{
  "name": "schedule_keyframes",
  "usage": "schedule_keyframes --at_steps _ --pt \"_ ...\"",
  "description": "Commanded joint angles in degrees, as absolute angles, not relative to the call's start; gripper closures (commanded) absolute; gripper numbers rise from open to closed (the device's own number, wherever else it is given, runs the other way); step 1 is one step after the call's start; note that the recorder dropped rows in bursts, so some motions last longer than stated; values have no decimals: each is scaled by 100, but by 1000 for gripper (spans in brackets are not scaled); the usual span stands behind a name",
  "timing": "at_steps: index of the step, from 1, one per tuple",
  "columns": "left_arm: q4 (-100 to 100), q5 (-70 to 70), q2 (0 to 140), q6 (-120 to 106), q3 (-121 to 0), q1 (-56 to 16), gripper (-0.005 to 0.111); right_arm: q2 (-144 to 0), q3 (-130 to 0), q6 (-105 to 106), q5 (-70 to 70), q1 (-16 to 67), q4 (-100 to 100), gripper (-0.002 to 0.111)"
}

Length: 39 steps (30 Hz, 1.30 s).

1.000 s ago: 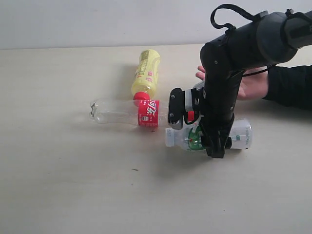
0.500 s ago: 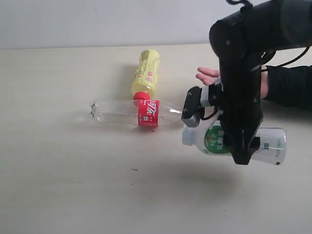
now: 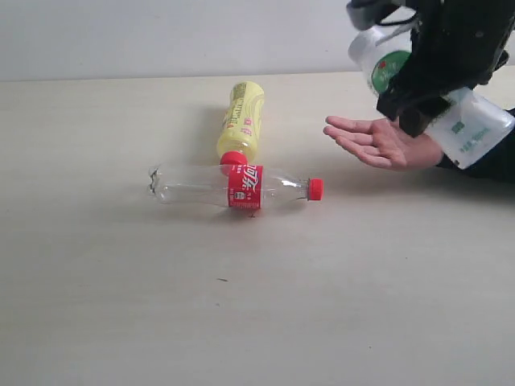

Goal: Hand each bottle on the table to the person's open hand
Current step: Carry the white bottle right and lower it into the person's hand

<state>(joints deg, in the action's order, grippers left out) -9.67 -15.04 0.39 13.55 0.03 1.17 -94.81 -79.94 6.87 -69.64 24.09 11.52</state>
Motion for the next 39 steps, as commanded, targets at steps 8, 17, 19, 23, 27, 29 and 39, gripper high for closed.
schedule_keyframes --at_steps 8,17,19,23,27,29,39 --pt "-981 -1496 0 1366 0 91 107 -10497 -8650 160 -6678 1744 598 108" --pt "-981 -1496 0 1366 0 91 107 -11285 -8755 113 -6013 1580 429 108" --pt "-981 -1496 0 1366 0 91 107 -11402 -8790 87 -5973 1580 432 108" --pt "-981 -1496 0 1366 0 91 107 -11532 -8788 62 -5961 1580 468 108" --pt "-981 -1496 0 1366 0 91 107 -11568 -8788 -31 -5961 1580 490 108" --pt "-981 -1496 0 1366 0 91 107 -11568 -8788 -72 -5961 1580 489 108" --pt "-981 -1496 0 1366 0 91 107 -11568 -8788 -72 -5921 1580 489 55"
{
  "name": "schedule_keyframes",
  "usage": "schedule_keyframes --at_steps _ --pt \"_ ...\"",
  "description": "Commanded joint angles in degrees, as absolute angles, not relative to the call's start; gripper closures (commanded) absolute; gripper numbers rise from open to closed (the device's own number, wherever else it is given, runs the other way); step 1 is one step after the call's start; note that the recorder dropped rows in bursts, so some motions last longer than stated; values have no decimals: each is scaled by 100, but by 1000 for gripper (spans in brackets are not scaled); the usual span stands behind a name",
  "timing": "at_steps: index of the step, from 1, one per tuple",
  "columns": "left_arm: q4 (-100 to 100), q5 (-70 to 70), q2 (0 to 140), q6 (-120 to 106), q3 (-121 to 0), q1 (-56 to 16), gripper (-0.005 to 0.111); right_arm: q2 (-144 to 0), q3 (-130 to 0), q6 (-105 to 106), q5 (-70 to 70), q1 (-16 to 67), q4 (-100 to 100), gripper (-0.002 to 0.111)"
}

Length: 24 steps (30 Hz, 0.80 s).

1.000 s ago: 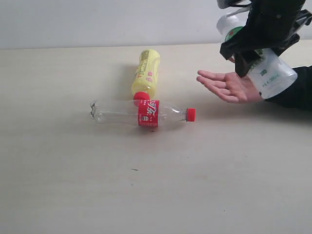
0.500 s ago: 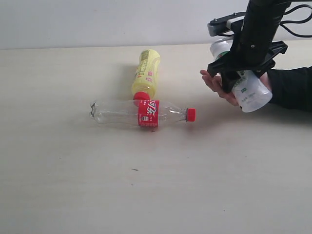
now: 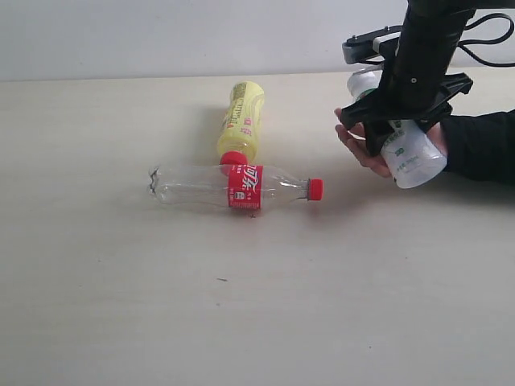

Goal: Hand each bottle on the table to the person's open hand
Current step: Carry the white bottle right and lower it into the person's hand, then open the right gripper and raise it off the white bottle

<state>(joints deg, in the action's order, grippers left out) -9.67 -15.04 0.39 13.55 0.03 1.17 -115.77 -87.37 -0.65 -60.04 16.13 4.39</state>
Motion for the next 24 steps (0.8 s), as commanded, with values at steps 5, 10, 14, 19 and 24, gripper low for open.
schedule_keyframes --at_steps 5,10,14,19,24 --pt "-981 -1496 0 1366 0 91 107 -11568 -8788 -72 -5910 1580 489 35" --pt "-981 -1496 0 1366 0 91 107 -11568 -8788 -72 -5849 1599 511 27" --pt "-981 -1496 0 1366 0 91 107 -11500 -8788 -72 -5834 1599 552 24" --pt "-981 -1496 0 1366 0 91 107 -11163 -8788 -72 -5834 1599 661 22" --pt "-981 -1496 0 1366 0 91 107 -10689 -8788 -47 -5852 1599 666 22"
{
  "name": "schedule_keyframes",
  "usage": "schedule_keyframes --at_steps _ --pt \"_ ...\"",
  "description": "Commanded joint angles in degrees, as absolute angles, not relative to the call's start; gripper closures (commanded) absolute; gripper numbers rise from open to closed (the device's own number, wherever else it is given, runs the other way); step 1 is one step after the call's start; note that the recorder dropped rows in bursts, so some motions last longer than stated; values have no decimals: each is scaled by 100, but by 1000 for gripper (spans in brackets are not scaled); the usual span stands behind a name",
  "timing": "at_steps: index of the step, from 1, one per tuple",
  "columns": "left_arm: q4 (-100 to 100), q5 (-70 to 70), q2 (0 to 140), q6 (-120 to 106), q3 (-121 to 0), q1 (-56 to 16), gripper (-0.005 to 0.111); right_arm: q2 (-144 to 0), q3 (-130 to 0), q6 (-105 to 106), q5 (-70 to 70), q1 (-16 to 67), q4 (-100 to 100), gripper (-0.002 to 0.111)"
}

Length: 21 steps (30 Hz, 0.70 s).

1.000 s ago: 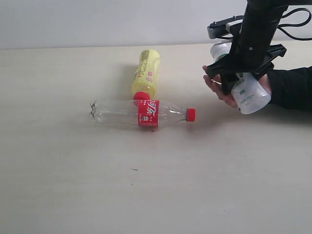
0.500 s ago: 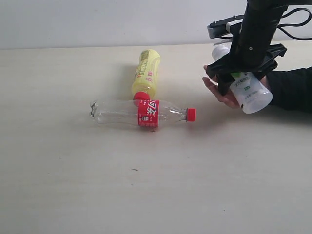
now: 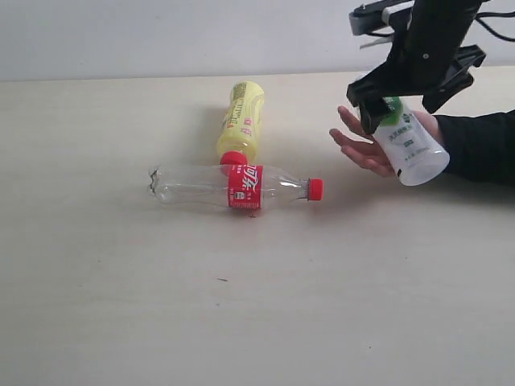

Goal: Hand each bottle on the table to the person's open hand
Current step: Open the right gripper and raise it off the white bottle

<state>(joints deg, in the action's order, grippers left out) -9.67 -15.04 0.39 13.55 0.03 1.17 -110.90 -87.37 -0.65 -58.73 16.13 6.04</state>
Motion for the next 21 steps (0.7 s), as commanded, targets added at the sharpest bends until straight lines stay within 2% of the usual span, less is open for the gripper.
schedule_keyframes --at_steps 1,8,15,18,21 --pt "-981 -1496 0 1366 0 91 107 -10579 -8788 0 -5852 1599 666 23" --pt "-981 -1496 0 1366 0 91 107 -9753 -8630 0 -6024 1599 585 25" --pt "-981 -1496 0 1366 0 91 107 -8294 -7567 88 -5162 1599 457 34" --pt "-981 -1496 0 1366 0 91 107 -7592 -7053 -57 -4895 1599 343 40" --pt "-981 -1496 0 1366 0 91 107 -6856 -6542 -57 -4820 1599 132 52"
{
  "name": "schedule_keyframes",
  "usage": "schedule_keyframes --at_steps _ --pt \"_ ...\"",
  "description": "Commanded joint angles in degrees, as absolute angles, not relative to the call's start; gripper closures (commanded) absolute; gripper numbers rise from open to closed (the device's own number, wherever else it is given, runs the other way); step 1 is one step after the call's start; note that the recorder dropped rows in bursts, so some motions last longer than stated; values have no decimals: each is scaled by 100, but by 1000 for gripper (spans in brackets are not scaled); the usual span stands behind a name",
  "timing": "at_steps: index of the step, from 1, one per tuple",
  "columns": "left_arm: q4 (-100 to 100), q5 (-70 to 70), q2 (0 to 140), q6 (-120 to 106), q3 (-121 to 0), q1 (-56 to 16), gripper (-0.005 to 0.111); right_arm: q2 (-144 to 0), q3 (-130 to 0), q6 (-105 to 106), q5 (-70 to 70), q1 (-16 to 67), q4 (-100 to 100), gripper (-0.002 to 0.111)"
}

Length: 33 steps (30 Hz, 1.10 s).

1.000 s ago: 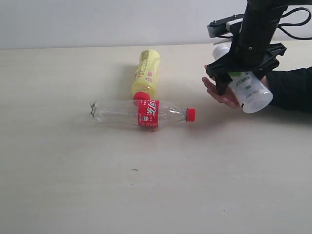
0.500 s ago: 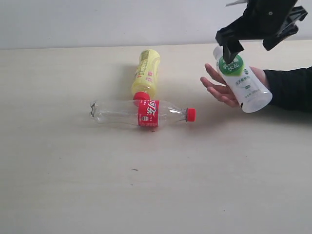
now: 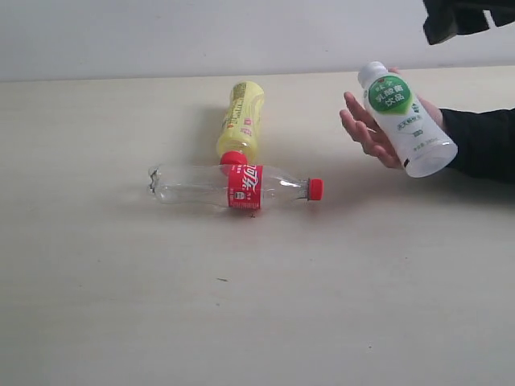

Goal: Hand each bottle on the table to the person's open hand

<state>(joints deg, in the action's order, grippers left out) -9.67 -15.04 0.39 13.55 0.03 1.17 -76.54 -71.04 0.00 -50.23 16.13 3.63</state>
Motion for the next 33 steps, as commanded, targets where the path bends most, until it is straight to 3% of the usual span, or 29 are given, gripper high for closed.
schedule_keyframes --at_steps 1,11,15,19,22,28,33 --pt "-981 -1496 0 1366 0 91 107 -6582 -6346 -57 -4761 1599 34 55" --pt "-981 -1496 0 1366 0 91 107 -3565 -4457 -84 -4099 1599 -153 88" --pt "-981 -1496 0 1366 0 91 107 -1754 -3616 -227 -4068 1599 -153 108" --pt "-981 -1496 0 1366 0 91 107 -56 -2966 -304 -4265 1599 -153 108" --pt "-993 -1506 0 1366 0 91 107 0 -2833 -121 -4639 1600 -587 108" --pt "-993 -1538 0 1366 0 91 107 0 -2693 36 -3992 1600 159 108" --pt "-993 -1538 0 1366 0 91 107 0 -2015 -35 -2405 1600 41 108"
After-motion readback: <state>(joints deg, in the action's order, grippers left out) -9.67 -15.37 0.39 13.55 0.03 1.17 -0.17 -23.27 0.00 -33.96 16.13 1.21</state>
